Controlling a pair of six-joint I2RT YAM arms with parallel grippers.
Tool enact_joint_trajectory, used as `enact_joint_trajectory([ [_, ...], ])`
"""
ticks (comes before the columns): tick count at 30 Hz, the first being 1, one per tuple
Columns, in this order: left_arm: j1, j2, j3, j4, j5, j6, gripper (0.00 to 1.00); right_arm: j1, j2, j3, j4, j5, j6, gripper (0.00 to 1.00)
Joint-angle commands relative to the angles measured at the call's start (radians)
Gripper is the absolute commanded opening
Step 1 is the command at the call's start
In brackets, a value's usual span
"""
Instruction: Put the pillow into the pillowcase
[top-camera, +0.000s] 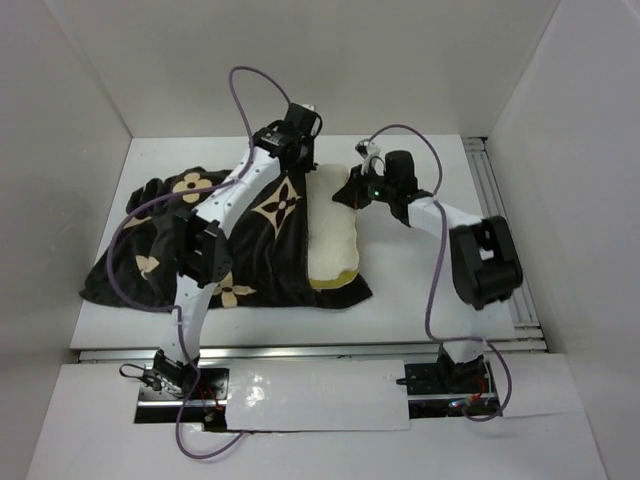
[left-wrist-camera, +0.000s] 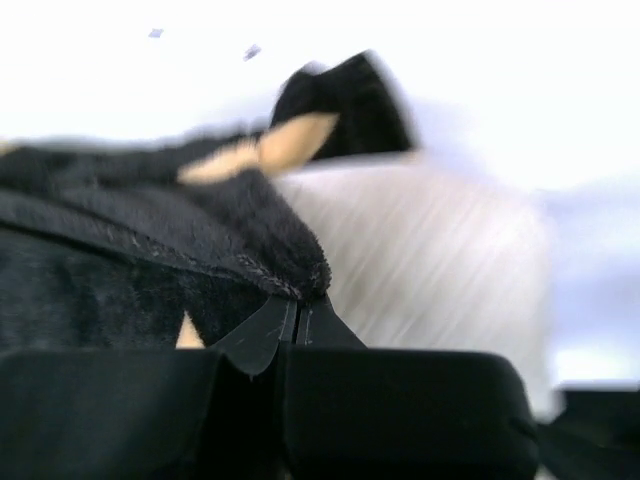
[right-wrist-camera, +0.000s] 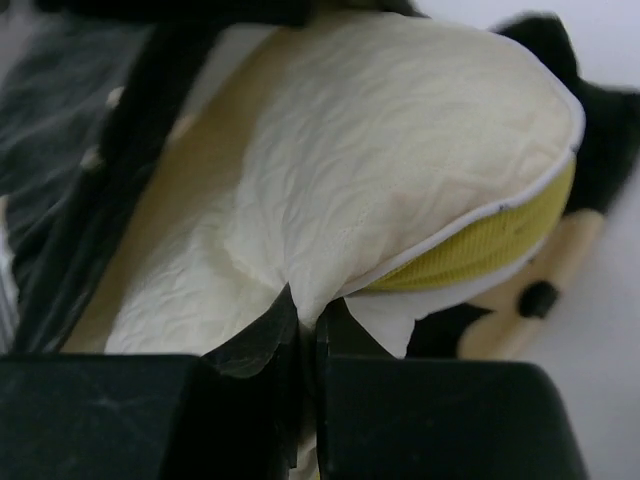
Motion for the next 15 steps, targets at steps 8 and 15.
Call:
enact_joint_trajectory([
  [8,-0.237,-0.371,0.039,0.167,0.278,0.141,0.0,0.125,-0.391,-0.301,0.484,-0.12,-0.017,0.0],
  [15,-0.424,-0.388,0.052,0.143,0.298,0.173,0.0,0.218,-0.246,-0.329,0.841,0.065,0.154,0.0],
])
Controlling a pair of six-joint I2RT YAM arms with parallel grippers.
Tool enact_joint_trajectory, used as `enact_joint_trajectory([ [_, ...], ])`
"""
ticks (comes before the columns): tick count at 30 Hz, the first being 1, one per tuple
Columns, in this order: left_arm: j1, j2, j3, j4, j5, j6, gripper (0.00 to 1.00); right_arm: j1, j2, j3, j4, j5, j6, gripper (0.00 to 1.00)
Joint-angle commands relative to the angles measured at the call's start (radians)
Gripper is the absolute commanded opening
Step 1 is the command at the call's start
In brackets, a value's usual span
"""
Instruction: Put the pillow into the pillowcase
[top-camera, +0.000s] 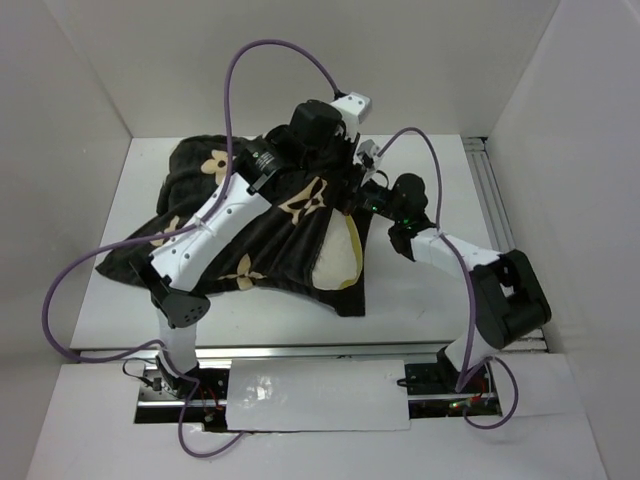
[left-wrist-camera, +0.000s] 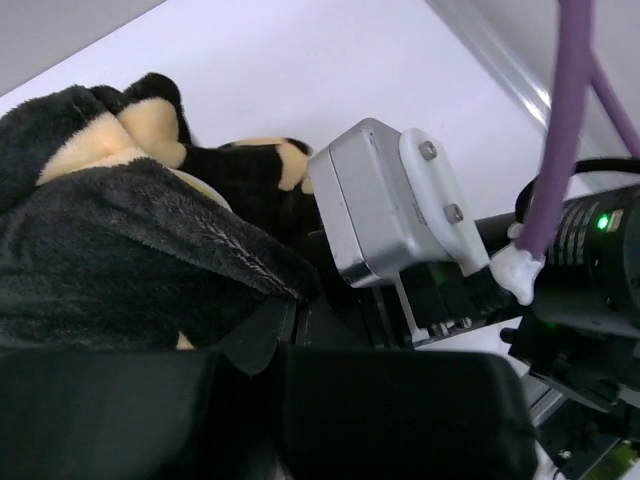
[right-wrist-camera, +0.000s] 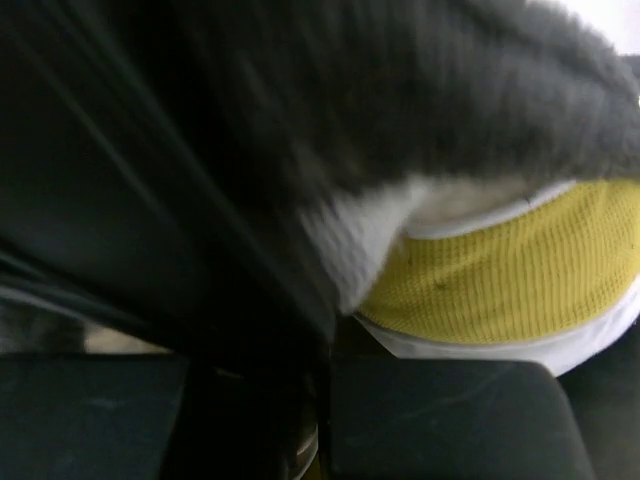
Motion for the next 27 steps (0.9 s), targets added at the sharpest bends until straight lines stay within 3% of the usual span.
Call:
enact_joint_trajectory([
  [1,-0.108,-0.017,0.055,0.19,0.194,-0.016,0.0,0.078,0.113,-0.03,0.409,0.14,0.199,0.0],
  [3,-0.122,-0.017,0.073,0.19,0.194,-0.026,0.0,0.087,0.168,-0.03,0.6,0.166,0.332,0.0],
  [6,-0.133,-0.04,0.053,0.185,0.18,-0.035,0.0,0.11,0.198,-0.039,0.618,0.351,0.361,0.0],
  [9,-0.142,-0.06,0.006,0.196,0.193,-0.033,0.0,0.11,0.25,-0.019,0.546,0.384,0.338,0.04],
  [10,-0.142,-0.06,-0.005,0.185,0.194,-0.033,0.0,0.11,0.262,-0.019,0.546,0.404,0.338,0.16],
  [11,-0.142,-0.06,-0.028,0.185,0.194,-0.033,0.0,0.11,0.271,-0.036,0.546,0.431,0.338,0.2],
  [15,-0.099,-0.026,-0.056,0.165,0.18,-0.07,0.0,0.077,0.242,-0.117,0.501,0.57,0.369,0.2],
  [17,-0.07,0.006,-0.047,0.141,0.165,-0.088,0.03,0.057,0.189,-0.127,0.364,0.59,0.369,0.28],
  [19,-0.061,0.064,-0.027,0.126,0.164,-0.098,0.16,0.027,0.146,-0.14,0.212,0.59,0.36,0.5],
  [20,-0.037,0.083,-0.005,0.125,0.164,-0.098,0.34,0.027,0.102,-0.14,0.038,0.577,0.36,0.58],
  [21,-0.036,0.098,-0.005,0.125,0.155,-0.098,0.41,0.012,0.077,-0.14,-0.064,0.577,0.348,0.64],
  [22,-0.02,0.127,0.007,0.125,0.155,-0.108,0.5,0.001,0.054,-0.14,-0.158,0.577,0.334,0.8],
  [23,0.002,0.14,0.016,0.125,0.167,-0.109,0.59,0.001,0.0,-0.13,-0.353,0.562,0.314,0.86],
  [24,0.014,0.15,0.025,0.125,0.184,-0.125,0.67,0.001,-0.028,-0.13,-0.438,0.562,0.271,0.87],
  [25,0.029,0.151,0.026,0.125,0.239,-0.138,0.79,0.001,-0.06,-0.13,-0.524,0.553,0.251,0.99],
  [27,0.077,0.163,0.006,0.125,0.327,-0.174,0.94,-0.008,-0.148,-0.107,-0.812,0.553,0.225,1.0],
])
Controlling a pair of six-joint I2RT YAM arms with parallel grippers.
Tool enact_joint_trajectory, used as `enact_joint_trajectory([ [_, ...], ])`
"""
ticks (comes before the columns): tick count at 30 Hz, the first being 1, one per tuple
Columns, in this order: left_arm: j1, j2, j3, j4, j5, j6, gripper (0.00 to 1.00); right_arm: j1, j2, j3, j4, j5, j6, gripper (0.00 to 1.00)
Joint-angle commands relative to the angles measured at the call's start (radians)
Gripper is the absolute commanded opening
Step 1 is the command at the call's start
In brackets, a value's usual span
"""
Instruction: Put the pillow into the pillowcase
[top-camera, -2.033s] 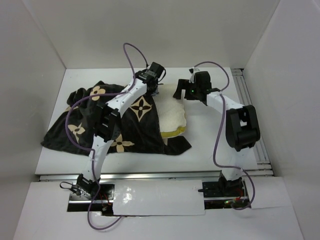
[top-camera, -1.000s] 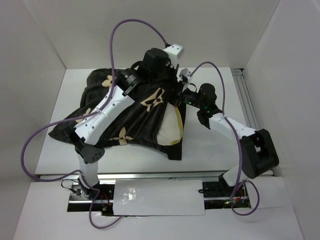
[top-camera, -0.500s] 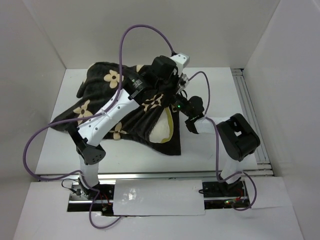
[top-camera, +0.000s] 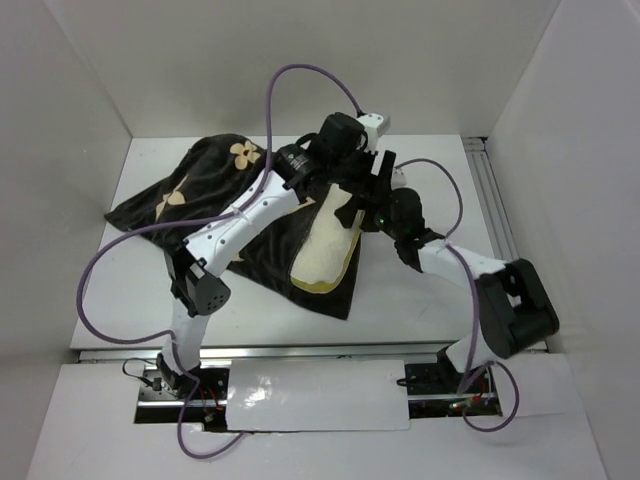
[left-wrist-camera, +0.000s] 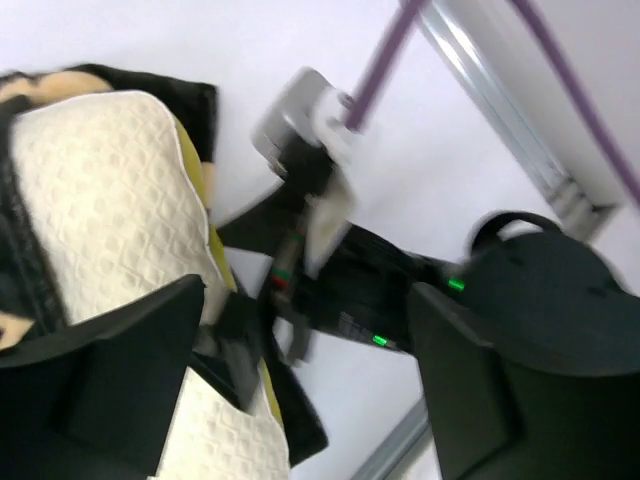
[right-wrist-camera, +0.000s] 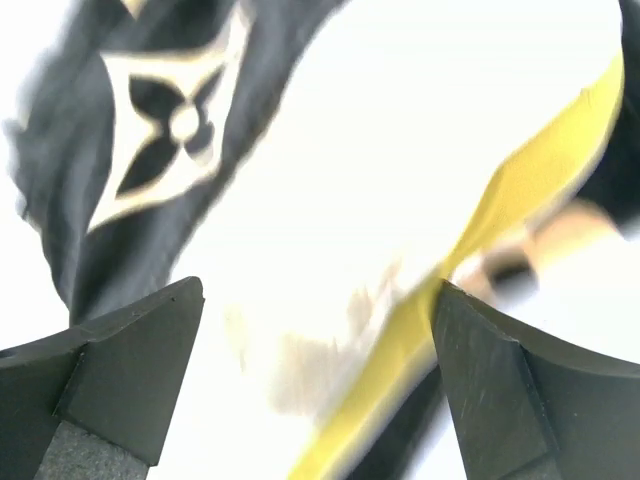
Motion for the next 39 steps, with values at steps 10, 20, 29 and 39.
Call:
enact_joint_trajectory([
  [10,0.121,-0.183,-0.259,0.083,0.121,-0.109,1.0,0.024,-0.572,0.057,-0.932,0.112,-0.231,1.0],
  [20,0.131,-0.764,-1.085,0.124,-0.086,-0.357,0.76,0.283,-0.338,0.172,-0.984,0.039,-0.355,1.0],
  [29,0.042,-0.877,-1.411,0.219,-0.189,-0.499,0.73,0.328,-0.162,0.142,-0.753,0.085,-0.3,1.0],
  [39,0.065,-0.719,-1.456,0.448,-0.151,-0.434,0.68,0.319,-0.086,0.151,-0.59,0.053,-0.279,0.25],
])
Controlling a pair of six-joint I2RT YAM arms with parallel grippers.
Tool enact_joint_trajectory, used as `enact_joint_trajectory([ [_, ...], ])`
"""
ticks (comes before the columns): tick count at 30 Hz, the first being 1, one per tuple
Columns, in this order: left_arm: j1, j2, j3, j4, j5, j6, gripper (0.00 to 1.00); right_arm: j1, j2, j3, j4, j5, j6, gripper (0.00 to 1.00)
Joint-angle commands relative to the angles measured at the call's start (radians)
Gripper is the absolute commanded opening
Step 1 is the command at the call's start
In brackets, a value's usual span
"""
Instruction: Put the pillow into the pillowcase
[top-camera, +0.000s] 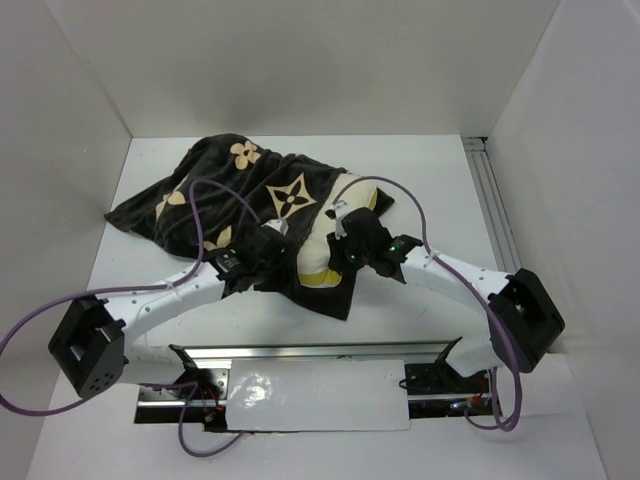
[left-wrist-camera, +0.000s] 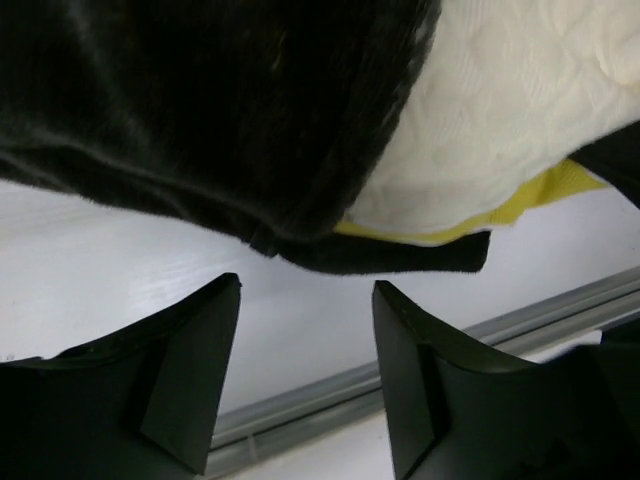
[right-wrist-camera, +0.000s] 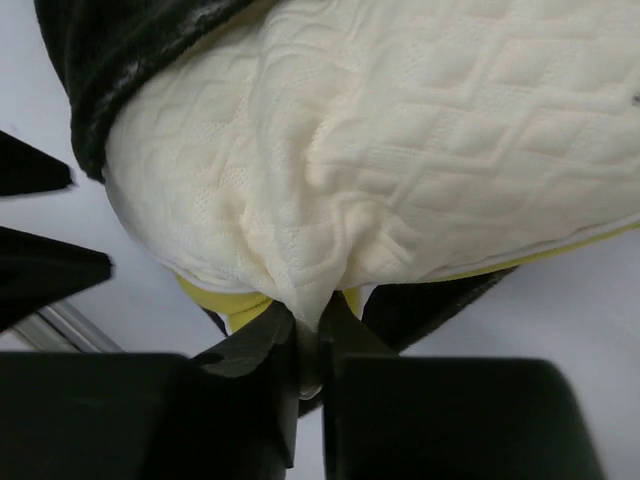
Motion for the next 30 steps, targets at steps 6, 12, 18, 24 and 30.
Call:
enact_joint_trajectory([
  [6,0.032,0.139,0.031,0.126,-0.041,-0.007,0.52,-0.003,-0.083,-0.011,0.107,0.003,0.034,0.0],
  [12,0.032,0.209,0.086,0.097,-0.068,-0.007,0.47,-0.003,-0.092,-0.011,0.107,-0.031,0.034,0.0],
  [18,0.032,0.233,0.131,0.109,-0.081,0.004,0.38,-0.003,-0.081,-0.011,0.107,-0.062,0.034,0.0],
  [24,-0.012,0.227,0.181,0.044,-0.165,0.039,0.0,-0.003,-0.072,-0.051,0.199,-0.087,0.034,0.0],
  [30,-0.162,-0.026,0.203,-0.004,-0.165,0.106,0.0,-0.003,-0.106,-0.195,0.654,-0.131,0.106,0.0],
])
